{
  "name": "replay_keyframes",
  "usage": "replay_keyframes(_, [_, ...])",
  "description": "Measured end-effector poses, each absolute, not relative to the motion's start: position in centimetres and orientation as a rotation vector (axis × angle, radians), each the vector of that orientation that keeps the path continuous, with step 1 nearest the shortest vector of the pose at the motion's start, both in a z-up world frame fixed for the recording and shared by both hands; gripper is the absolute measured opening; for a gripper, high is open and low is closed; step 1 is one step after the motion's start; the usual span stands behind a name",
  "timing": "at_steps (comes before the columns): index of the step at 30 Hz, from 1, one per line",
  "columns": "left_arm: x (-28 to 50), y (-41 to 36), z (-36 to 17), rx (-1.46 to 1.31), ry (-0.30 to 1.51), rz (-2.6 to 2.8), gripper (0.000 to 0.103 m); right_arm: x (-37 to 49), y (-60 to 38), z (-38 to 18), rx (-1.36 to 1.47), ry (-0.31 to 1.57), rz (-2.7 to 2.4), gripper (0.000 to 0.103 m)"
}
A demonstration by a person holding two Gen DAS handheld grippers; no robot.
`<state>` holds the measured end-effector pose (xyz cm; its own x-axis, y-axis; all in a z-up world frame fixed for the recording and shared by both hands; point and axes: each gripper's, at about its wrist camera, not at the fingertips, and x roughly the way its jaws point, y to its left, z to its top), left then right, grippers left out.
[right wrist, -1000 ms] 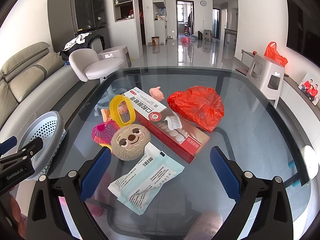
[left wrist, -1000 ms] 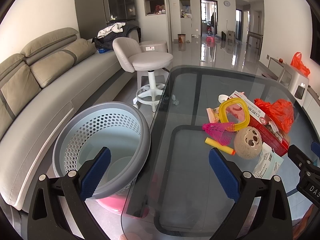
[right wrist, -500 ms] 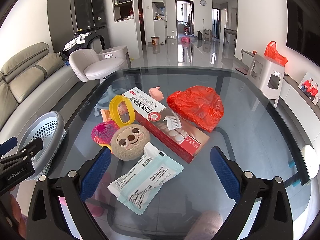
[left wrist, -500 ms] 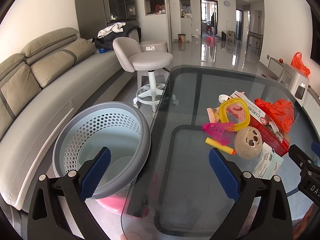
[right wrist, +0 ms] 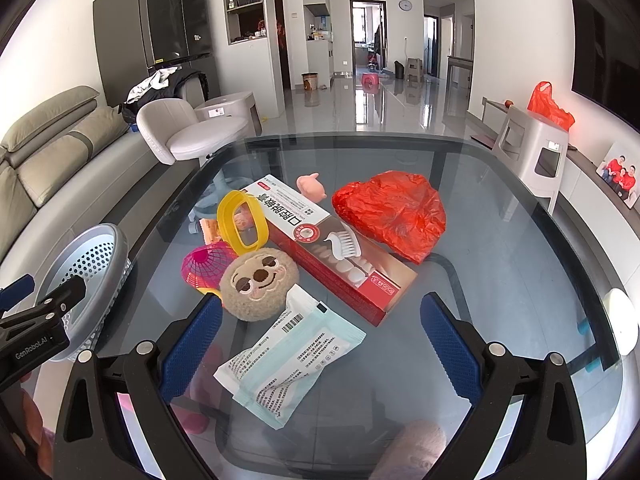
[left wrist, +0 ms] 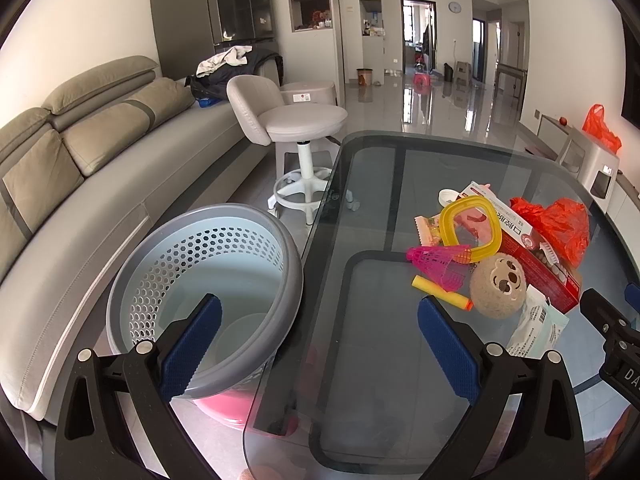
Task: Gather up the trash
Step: 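Grasp the white-and-blue wrapped packet with the right tool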
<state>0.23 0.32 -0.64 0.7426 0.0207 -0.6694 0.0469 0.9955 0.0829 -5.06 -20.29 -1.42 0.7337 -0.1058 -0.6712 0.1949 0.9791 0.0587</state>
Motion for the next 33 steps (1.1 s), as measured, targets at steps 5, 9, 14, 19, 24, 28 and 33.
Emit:
replay_keyframes(5, [0.2, 0.3, -0.6, 0.095, 0.734, -0.016, 0.097, -5.0, -20.3, -1.4, 0.129, 0.728, -0.166, 0.095])
replay_keyframes(9, [0.1, 0.2, -0.6, 0.097, 0.729, -0.021, 0.097, -5.2, -20.4, -1.5, 0.135, 0.73, -0.158, 0.095])
replay_keyframes(14, [0.0, -0.2, -0.7, 0.104, 0.726, -0.028, 0.097, -5.7, -21.5, -1.5, 0.152, 0.726, -0.15, 0.095])
replay_keyframes(19, [-0.1, -0.7, -0.7, 0.112, 0.718, -0.037, 0.097, -6.1, -22.7, -2.6, 0.169, 0.736, -0.14, 0.095])
replay_keyframes(24, [0.1, -1.0, -1.0, 0.107, 0.727, -0.044, 0.097, -5.7, -22.6, -4.1, 0.165, 0.803, -0.12, 0.095])
replay_keyframes(28, [0.3, -1.4, -1.1, 0.106, 0.732, -0.054, 0.097, -5.2, -21.9, -5.0, 0.198, 0.841, -0.115, 0.095])
replay_keyframes(33, [0.4, -1.4, -1.3, 0.116, 0.733, -0.05, 0.097, -3.7, -20.8, -6.1, 0.218, 0.889, -0.134, 0.095])
